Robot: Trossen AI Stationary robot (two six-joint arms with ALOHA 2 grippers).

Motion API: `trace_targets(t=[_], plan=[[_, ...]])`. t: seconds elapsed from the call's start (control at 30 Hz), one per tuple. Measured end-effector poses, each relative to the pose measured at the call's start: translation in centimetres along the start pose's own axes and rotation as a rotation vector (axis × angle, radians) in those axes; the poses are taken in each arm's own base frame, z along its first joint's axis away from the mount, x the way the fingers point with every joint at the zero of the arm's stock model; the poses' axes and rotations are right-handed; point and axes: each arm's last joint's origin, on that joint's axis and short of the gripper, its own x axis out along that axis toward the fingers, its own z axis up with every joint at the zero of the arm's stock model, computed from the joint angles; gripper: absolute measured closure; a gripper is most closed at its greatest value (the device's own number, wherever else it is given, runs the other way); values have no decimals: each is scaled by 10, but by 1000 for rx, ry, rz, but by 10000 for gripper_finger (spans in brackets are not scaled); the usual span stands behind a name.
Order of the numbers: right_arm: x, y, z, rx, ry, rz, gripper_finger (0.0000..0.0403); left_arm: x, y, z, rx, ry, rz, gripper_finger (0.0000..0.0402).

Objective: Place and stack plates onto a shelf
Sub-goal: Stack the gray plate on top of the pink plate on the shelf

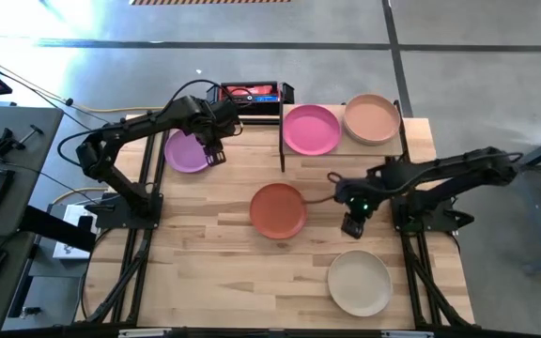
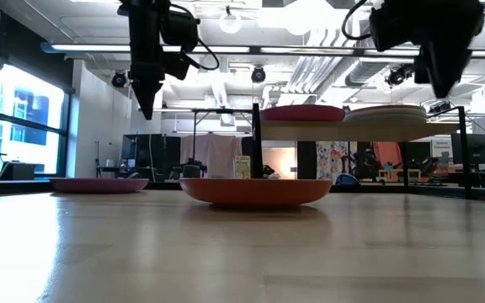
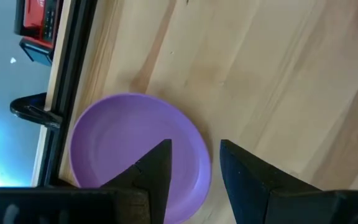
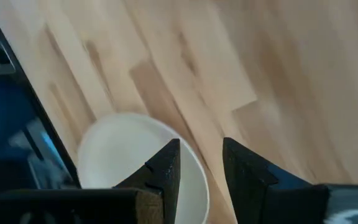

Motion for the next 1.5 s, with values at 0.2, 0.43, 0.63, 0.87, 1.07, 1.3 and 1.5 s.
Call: trace_targets(t=[0.2,0.43,0.63,0.87,1.07,1.3,1.5], plan=[[30,13,-1,-117,108,-67,302,0,0,0,0,1,-1,275],[65,27,-7,-245,216,-139,302,0,0,0,0,1,-1,275],[86,39,-16,-342,266,-152,302,0,0,0,1,2,-1,275],[104,47,-23,-385,300,-172,302,0,0,0,1,2,-1,275],[118,47,-25,-364,310,-241,302,0,0,0,1,2,-1,275],[125,45,-24,-338,320,-277,302,0,0,0,0,2,-1,275],[135,47,-21,-363,309,-256,302,0,0,0,0,2,-1,275]])
